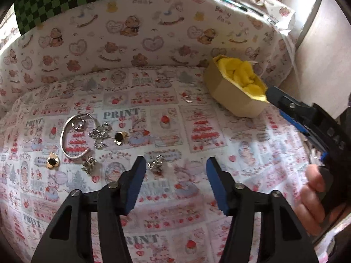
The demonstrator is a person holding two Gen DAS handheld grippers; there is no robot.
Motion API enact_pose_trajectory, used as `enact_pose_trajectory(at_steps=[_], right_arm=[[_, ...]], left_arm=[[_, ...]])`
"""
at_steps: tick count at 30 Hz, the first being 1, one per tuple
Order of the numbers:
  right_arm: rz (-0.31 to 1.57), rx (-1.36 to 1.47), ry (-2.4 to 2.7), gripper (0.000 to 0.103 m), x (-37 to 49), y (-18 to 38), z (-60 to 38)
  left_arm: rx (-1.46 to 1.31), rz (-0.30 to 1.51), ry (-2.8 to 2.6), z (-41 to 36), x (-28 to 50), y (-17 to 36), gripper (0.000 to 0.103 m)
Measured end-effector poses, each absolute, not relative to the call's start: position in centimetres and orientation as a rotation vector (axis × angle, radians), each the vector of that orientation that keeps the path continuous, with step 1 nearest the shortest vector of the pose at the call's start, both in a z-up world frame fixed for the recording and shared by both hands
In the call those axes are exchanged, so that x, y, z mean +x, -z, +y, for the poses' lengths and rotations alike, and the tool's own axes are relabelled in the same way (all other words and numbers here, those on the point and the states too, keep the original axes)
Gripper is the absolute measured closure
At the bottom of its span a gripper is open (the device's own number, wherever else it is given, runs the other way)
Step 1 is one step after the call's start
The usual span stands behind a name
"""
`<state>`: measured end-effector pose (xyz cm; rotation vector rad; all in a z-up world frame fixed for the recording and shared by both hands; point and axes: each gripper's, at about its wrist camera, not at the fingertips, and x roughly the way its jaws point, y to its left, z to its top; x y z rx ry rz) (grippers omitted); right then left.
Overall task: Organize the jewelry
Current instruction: 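Lower the left tool onto the small silver charm and close it, then grasp the black-stone ring with the right tool while the left tool lifts the silver charm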
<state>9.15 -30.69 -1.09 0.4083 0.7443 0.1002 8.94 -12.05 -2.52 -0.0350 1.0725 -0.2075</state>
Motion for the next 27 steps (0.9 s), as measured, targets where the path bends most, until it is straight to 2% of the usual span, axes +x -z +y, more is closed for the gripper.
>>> enact_pose_trajectory(at_steps=[2,4,8,10,13,22,26,27], right_arm=[[0.751,0.411,-0.115,0.038,9.2,1.1,-30.5],[0.745,0.402,-0.115,0.038,9.2,1.1,-30.4],[0.735,0.391,-0.106,0.038,9.2,0.9,-30.4],[0.733,0.393,-0.111,0.038,9.1,0.9,-30.5],[0.731,0.382,-0.11,0.038,9.1,0.8,-30.4],[0.741,0.267,-0.276,0.038,9.0,0.9,-27.4],[0.788,0.208,-0.407,0.043,8.6,1.3,-24.9],[0.787,0.169,-0.418,0.049,8.4,1.1,-24.1]], left_arm=[[-0.017,1.097,0.177,-12.0,9.4,3.2,0.065],[-0.036,1.123,0.169,-11.5,9.8,4.0,0.071],[-0.043,1.109,0.186,-10.8,10.0,4.1,0.091],[-0.072,1.082,0.218,-10.3,9.8,3.2,0.096],[-0.092,1.013,0.234,-9.2,9.2,1.0,0.096],[-0.063,0.602,0.026,-4.3,6.3,-5.3,0.096],[-0.109,0.613,0.042,-1.2,7.5,-5.0,0.096],[-0.1,0.624,0.0,-0.8,7.6,-4.7,0.096]])
